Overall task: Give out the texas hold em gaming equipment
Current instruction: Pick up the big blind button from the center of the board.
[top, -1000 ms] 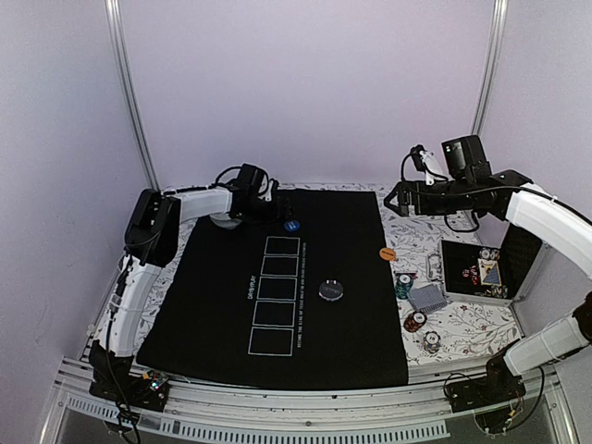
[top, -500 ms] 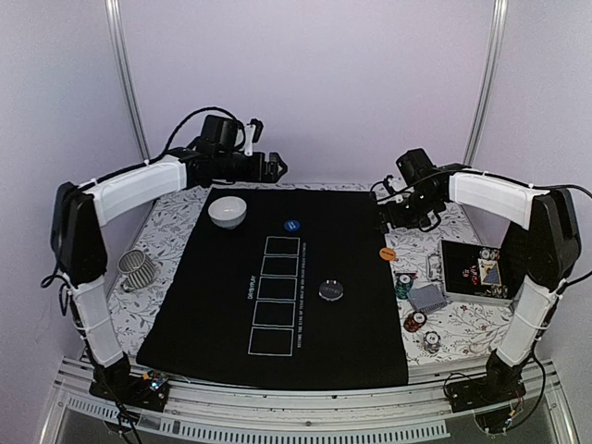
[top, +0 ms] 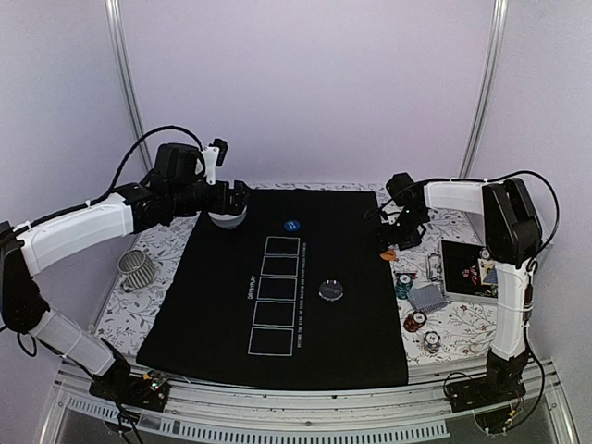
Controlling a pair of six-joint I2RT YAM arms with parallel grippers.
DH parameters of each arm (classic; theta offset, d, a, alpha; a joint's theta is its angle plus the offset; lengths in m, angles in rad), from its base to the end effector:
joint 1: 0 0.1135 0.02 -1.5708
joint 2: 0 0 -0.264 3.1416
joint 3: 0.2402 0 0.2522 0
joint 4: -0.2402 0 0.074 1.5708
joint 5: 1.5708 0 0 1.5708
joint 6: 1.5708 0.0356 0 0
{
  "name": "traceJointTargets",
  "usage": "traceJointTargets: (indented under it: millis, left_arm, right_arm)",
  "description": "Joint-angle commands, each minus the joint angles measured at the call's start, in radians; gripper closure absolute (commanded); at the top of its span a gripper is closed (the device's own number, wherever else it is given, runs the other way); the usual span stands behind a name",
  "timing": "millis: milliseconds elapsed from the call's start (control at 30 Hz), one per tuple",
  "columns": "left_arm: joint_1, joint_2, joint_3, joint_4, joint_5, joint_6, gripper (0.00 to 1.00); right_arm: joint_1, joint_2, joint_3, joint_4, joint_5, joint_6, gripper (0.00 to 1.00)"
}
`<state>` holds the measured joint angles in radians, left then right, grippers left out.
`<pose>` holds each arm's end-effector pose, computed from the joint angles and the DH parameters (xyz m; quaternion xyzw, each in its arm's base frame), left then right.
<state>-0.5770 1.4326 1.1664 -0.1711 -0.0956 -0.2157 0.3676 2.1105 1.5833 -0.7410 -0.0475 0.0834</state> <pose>0.2825 -0.1798 0.3221 0.1262 0.8336 -0.1698 0.5103 0.4009 0.1562 0.1640 -0.1435 0.9778 0.0566 0.1416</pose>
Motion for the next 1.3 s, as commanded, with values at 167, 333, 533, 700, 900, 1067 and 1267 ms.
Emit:
traceJointTargets:
  millis: [167, 333, 533, 700, 900, 1067, 1267]
  left_arm:
    - [-0.004, -0.022, -0.032, 0.039, -0.003, 0.004, 0.02]
    - [-0.004, -0.008, -0.028, 0.04, 0.006, 0.003, 0.02]
    - [-0.004, -0.006, -0.03, 0.043, 0.007, -0.001, 0.02]
    - [-0.004, -0.002, -0.035, 0.042, 0.008, -0.004, 0.02]
    - [-0.003, 0.005, -0.038, 0.047, 0.015, -0.01, 0.02]
    - [-0.004, 0.006, -0.042, 0.049, 0.016, -0.011, 0.02]
    - [-0.004, 0.006, -0.048, 0.05, 0.01, -0.005, 0.02]
  right_arm:
    - [-0.01, 0.089, 0.038, -0.065, 0.002, 0.007, 0.22]
    - [-0.006, 0.096, 0.026, -0.063, 0.038, 0.011, 0.29]
    - [0.009, 0.123, 0.026, -0.084, 0.11, 0.015, 0.38]
    - [0.009, 0.127, 0.027, -0.077, 0.115, 0.017, 0.39]
    - [0.046, 0.142, 0.06, -0.082, 0.107, 0.005, 0.38]
    - [0.054, 0.133, 0.065, -0.074, 0.072, -0.004, 0.34]
    - [0.053, 0.148, 0.076, -0.086, 0.099, -0.003, 0.4]
